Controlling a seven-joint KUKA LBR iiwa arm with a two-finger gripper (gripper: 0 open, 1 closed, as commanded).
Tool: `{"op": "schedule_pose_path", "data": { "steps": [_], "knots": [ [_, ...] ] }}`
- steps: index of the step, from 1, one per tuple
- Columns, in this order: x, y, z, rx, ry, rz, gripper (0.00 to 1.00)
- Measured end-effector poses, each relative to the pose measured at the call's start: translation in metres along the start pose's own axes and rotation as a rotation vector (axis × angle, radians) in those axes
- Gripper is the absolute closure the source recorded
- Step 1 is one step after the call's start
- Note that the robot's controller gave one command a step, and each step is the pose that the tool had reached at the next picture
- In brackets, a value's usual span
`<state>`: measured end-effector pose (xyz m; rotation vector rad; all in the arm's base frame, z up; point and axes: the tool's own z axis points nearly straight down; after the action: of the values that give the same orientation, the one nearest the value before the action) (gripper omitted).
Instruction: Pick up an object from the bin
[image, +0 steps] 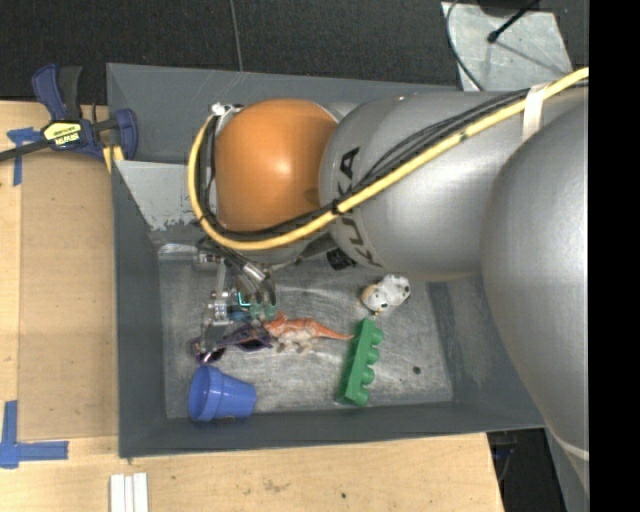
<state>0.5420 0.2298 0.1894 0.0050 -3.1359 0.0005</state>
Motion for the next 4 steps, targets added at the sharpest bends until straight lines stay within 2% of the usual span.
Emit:
{"op": "schedule_pose_path", "data": {
  "steps": [1, 2, 3, 4],
  "knots": [
    [-0.002, -0.001, -0.004, -0.002, -0.008, 0.003, 0.0],
    [0.003, -0.04, 0.051, -0.001, -0.011, -0.107, 0.0],
    [0.01, -0.108, 0.061, 0.0, -0.006, -0.208, 0.0],
    [0.02, -0.125, 0.065, 0.0, -0.006, -0.21, 0.0]
  ]
}}
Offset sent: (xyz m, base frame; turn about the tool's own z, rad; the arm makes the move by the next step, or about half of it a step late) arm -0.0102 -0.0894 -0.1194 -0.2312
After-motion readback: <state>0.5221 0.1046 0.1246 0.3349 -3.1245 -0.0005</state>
